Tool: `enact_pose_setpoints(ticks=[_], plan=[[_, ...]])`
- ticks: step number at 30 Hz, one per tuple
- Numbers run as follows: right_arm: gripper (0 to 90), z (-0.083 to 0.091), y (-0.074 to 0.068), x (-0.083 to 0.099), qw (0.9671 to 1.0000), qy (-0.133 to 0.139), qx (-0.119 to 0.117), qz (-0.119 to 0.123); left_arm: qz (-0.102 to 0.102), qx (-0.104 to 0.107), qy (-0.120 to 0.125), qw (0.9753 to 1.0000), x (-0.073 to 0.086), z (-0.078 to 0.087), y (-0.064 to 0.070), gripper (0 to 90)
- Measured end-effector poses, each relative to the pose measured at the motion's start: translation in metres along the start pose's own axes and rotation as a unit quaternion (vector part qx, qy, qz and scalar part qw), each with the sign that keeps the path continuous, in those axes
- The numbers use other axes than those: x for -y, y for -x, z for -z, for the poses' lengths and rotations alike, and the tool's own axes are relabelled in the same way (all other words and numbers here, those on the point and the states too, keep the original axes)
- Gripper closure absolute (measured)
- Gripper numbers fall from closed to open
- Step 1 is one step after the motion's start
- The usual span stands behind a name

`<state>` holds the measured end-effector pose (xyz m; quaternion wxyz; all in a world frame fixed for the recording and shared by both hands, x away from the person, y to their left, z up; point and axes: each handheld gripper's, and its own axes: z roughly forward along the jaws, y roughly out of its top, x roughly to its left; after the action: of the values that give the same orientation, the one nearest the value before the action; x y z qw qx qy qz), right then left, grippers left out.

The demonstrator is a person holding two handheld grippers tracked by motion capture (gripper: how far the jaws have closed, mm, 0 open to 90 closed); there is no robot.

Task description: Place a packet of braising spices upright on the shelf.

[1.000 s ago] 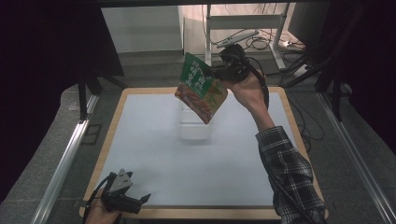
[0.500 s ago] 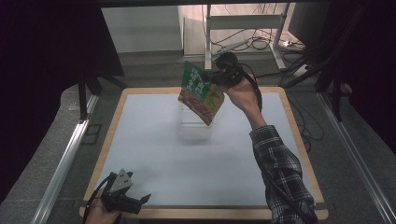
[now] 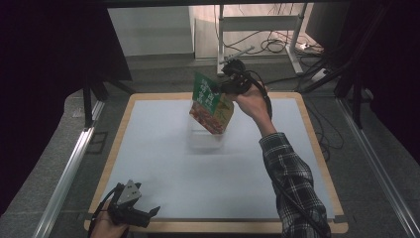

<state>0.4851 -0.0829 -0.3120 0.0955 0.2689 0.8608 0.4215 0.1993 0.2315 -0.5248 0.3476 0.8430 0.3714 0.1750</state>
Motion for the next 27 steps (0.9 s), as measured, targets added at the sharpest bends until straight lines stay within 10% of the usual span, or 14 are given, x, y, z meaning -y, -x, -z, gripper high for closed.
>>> enact_pose_setpoints(ticks=[27], plan=[[88.4, -0.045, -0.007, 0.007, 0.9996, -0.027, -0.011, -0.002, -0.008, -0.002, -0.001, 1.0, 0.0, 0.0, 0.001, 0.0]])
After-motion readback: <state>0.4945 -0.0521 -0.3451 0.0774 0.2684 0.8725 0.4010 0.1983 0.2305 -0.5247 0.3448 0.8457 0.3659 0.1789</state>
